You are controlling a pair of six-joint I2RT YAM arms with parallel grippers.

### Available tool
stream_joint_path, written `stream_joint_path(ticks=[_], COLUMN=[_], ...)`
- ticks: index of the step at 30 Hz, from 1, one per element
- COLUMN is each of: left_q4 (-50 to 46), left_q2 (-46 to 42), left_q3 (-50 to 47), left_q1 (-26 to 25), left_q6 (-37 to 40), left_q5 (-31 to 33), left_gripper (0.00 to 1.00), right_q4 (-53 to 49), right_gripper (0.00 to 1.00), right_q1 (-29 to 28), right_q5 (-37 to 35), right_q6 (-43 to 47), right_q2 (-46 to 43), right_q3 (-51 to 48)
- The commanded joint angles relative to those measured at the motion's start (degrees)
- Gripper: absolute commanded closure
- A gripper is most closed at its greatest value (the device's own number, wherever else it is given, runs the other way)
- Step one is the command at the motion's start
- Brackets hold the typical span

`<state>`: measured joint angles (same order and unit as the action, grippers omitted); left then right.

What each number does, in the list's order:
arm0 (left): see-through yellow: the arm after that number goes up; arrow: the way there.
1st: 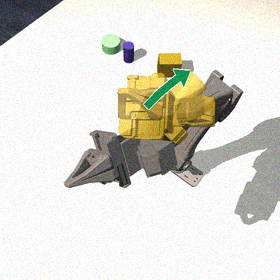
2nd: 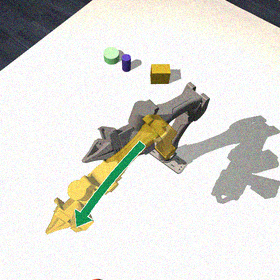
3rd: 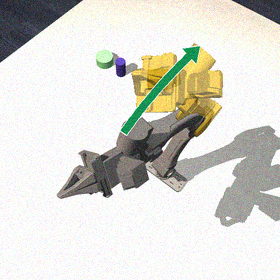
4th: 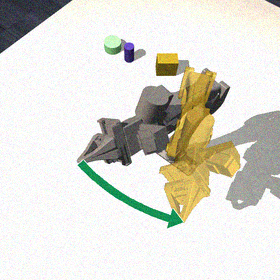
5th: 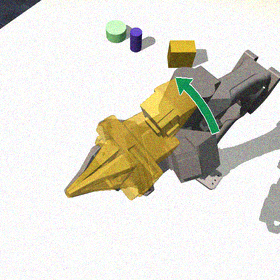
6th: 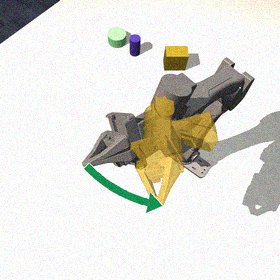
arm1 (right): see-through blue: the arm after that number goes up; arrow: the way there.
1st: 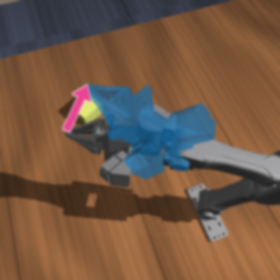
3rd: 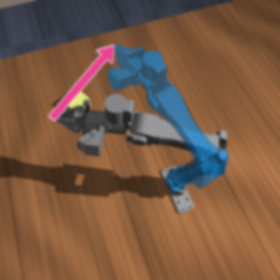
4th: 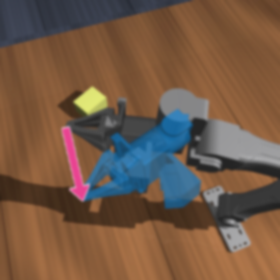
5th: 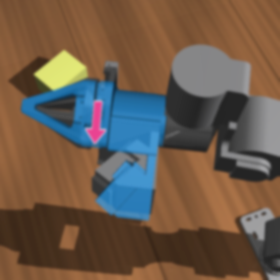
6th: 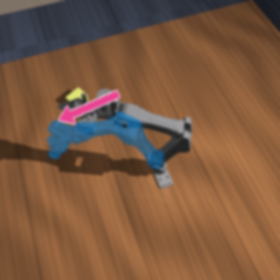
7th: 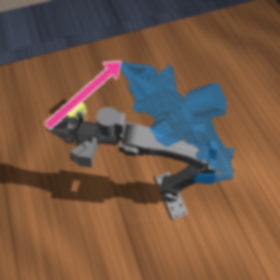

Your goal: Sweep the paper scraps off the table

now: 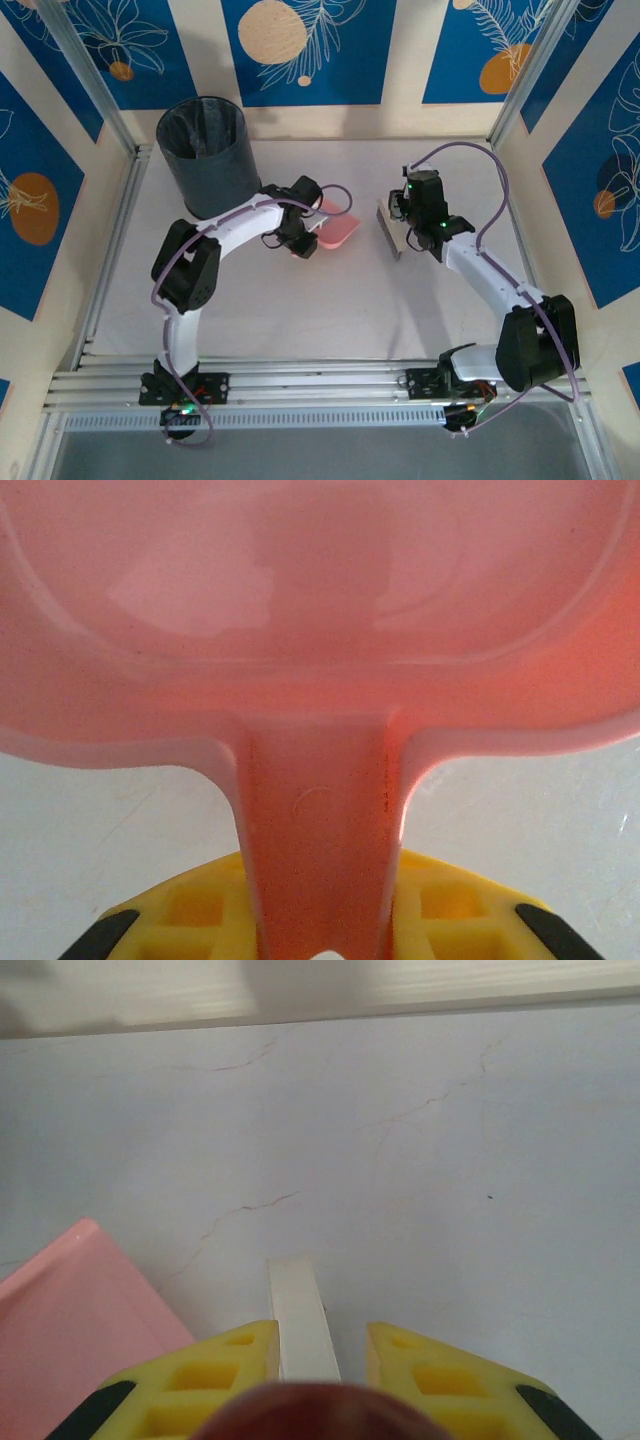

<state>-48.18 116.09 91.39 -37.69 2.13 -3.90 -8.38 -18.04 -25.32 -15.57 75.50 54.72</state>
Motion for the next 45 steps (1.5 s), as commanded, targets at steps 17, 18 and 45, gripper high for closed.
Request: stream_joint_path(ticks=[17, 18, 45], left_q4=[-1.40, -1.39, 8.46], left_q2=[7.56, 7.73, -8.08], left_q3=[3.15, 3.13, -8.47], left_q1=[-1.61, -1.61, -1.41], left_q6=[3.49, 3.43, 1.50], left_q5=[1.26, 1.39, 0.55], left_gripper=[1.00, 0.98, 0.38], right_q4=[1.17, 1.16, 8.41], right_gripper=[1.00, 1.00, 1.00], right_q1=[-0.59, -0.60, -5.79], right_q5=[-1.09, -0.84, -1.63], right_q6=[1.79, 1.89, 12.83], right_q2=[-1.77, -1.62, 4.13], right_q3=[0.08, 0.10, 3.92])
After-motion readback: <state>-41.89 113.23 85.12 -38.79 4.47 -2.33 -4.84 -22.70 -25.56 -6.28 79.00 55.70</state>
